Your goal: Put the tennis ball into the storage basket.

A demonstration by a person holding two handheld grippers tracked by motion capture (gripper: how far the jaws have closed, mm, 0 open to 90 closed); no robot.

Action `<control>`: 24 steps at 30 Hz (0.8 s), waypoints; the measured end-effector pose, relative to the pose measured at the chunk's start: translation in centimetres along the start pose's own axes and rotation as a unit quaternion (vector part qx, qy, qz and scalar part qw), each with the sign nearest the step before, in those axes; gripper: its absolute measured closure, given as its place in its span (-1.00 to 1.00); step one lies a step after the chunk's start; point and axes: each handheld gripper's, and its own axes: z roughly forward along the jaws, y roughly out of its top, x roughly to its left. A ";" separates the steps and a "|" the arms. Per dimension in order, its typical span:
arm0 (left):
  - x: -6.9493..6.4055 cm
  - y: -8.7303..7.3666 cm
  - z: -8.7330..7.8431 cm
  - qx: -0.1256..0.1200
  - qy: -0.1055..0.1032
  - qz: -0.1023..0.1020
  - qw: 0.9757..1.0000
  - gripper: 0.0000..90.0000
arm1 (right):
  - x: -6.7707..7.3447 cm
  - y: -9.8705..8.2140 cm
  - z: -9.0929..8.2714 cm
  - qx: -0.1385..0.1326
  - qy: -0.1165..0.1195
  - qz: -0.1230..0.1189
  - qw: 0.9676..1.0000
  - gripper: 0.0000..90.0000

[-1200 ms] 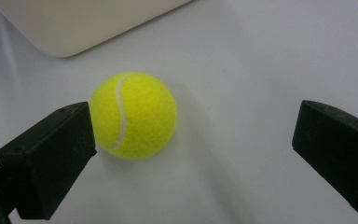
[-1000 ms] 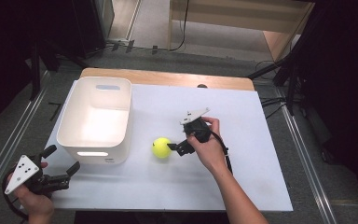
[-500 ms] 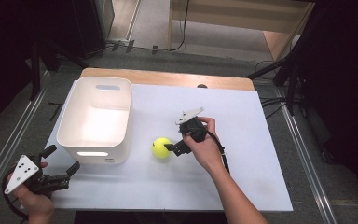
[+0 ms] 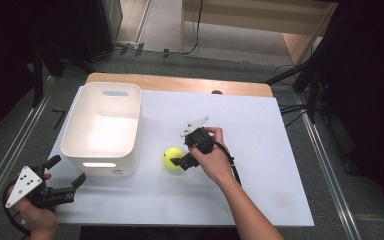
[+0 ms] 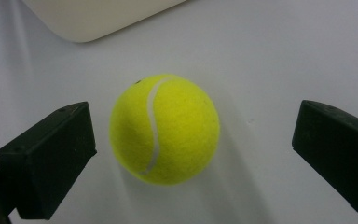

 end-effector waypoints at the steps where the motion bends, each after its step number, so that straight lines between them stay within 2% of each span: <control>1: 0.0 0.0 0.0 0.000 0.000 0.000 1.000 -1.00 | 0.0 0.0 0.1 0.003 0.000 -0.002 1.000 -1.00; 16: 0.1 0.0 0.0 -0.001 -0.002 -0.001 1.000 -1.00 | 0.8 0.4 1.9 0.048 0.013 -0.009 0.999 -1.00; 17: 0.0 0.0 0.0 -0.002 -0.002 -0.001 1.000 -1.00 | 0.9 0.5 2.1 0.052 0.011 -0.012 0.999 -0.98; 19: 0.0 0.0 0.0 -0.001 -0.002 0.000 1.000 -1.00 | 1.0 0.5 2.3 0.054 0.003 -0.013 0.998 -0.76; 24: 0.0 0.0 0.0 -0.001 -0.002 0.000 1.000 -1.00 | 1.0 0.6 2.7 0.054 0.004 -0.014 0.998 -0.75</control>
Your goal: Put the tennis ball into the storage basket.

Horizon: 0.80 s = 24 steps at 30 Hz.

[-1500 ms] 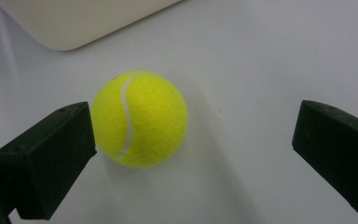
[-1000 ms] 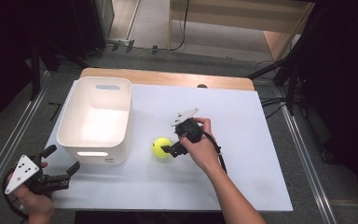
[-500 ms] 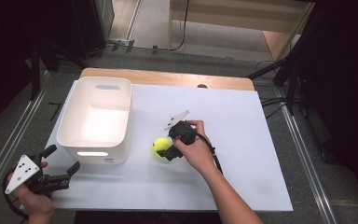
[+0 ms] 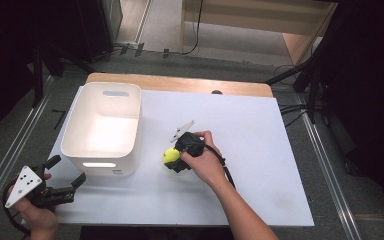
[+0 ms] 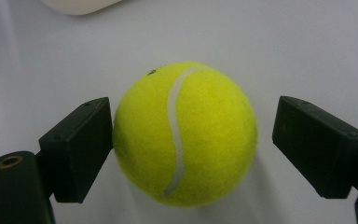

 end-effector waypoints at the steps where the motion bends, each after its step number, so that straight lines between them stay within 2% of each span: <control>1: 0.0 0.0 0.0 0.000 0.000 0.000 1.000 -1.00 | 0.1 0.0 0.1 0.004 -0.001 0.003 1.000 -0.75; 10: 0.0 0.0 0.0 0.000 0.000 0.000 1.000 -1.00 | 0.2 0.1 1.0 0.022 0.000 0.003 1.000 -0.69; 11: 0.0 0.0 0.0 0.000 0.000 0.000 1.000 -1.00 | 0.3 0.1 1.1 0.024 0.001 0.006 1.000 -0.58; 12: 0.0 0.0 0.0 0.000 0.000 0.000 1.000 -1.00 | 0.3 0.1 1.1 0.024 0.001 0.006 1.000 -0.58; 13: 0.0 0.0 0.0 0.000 0.000 0.000 1.000 -1.00 | 0.2 0.1 1.1 0.022 0.010 0.005 1.000 -0.49; 24: 0.0 0.0 0.0 0.000 -0.001 0.000 1.000 -1.00 | 0.2 0.3 0.5 0.028 0.012 0.002 1.000 -0.48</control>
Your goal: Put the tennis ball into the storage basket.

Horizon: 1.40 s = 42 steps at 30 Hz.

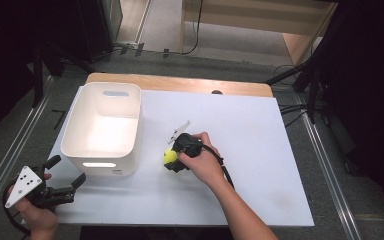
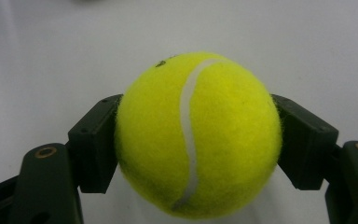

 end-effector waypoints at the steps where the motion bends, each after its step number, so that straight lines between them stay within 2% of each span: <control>1: 0.0 0.0 0.0 0.000 0.000 0.000 1.000 -1.00 | 0.0 0.0 -0.1 -0.005 0.003 -0.001 1.000 -0.48; 14: 0.0 0.0 0.0 0.001 0.000 0.000 1.000 -1.00 | -0.3 1.0 -1.7 -0.012 0.019 -0.011 1.000 -0.48; 26: 0.0 0.0 0.0 0.001 0.000 0.000 1.000 -1.00 | -0.4 2.3 -3.0 -0.016 0.021 -0.020 0.999 -0.47; 42: 0.0 0.0 0.0 -0.001 -0.004 -0.001 1.000 -1.00 | -0.1 4.3 -4.0 -0.021 0.031 -0.028 0.999 -0.47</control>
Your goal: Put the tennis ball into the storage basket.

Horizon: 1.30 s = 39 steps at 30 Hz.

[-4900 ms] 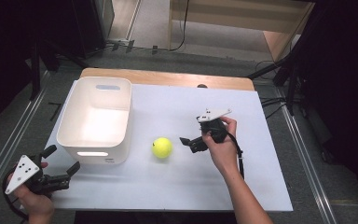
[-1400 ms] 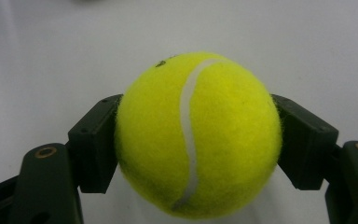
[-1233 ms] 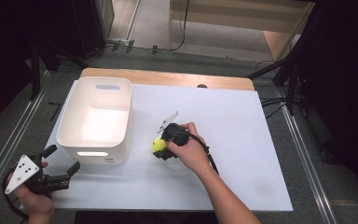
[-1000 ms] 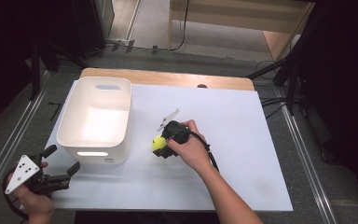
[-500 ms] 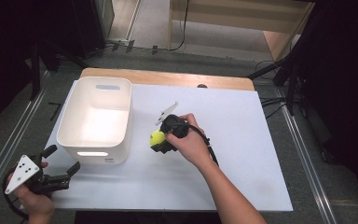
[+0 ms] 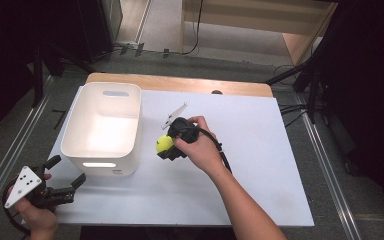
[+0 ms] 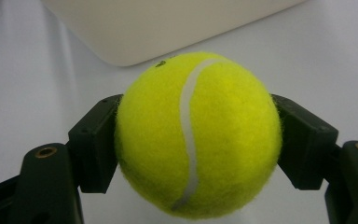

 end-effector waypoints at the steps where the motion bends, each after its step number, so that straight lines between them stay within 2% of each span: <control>1: 0.0 0.0 0.0 -0.001 -0.001 0.000 1.000 -1.00 | 0.0 0.3 -0.1 -0.003 0.002 -0.003 1.000 -0.47; 10: 0.0 0.0 0.0 0.000 -0.001 0.001 1.000 -1.00 | 0.3 1.7 -0.7 0.000 0.000 -0.019 1.000 -0.48; 15: 0.0 0.0 -0.1 0.001 -0.002 0.000 1.000 -1.00 | 0.5 2.8 -1.1 -0.012 0.007 -0.026 1.000 -0.47; 19: 0.0 0.0 0.0 0.000 -0.002 0.001 1.000 -1.00 | 0.6 3.3 -1.3 -0.010 0.007 -0.031 0.999 -0.48; 39: 0.0 0.0 0.0 -0.001 -0.003 0.000 1.000 -1.00 | 0.6 5.9 -2.8 -0.021 0.012 -0.043 0.999 -0.47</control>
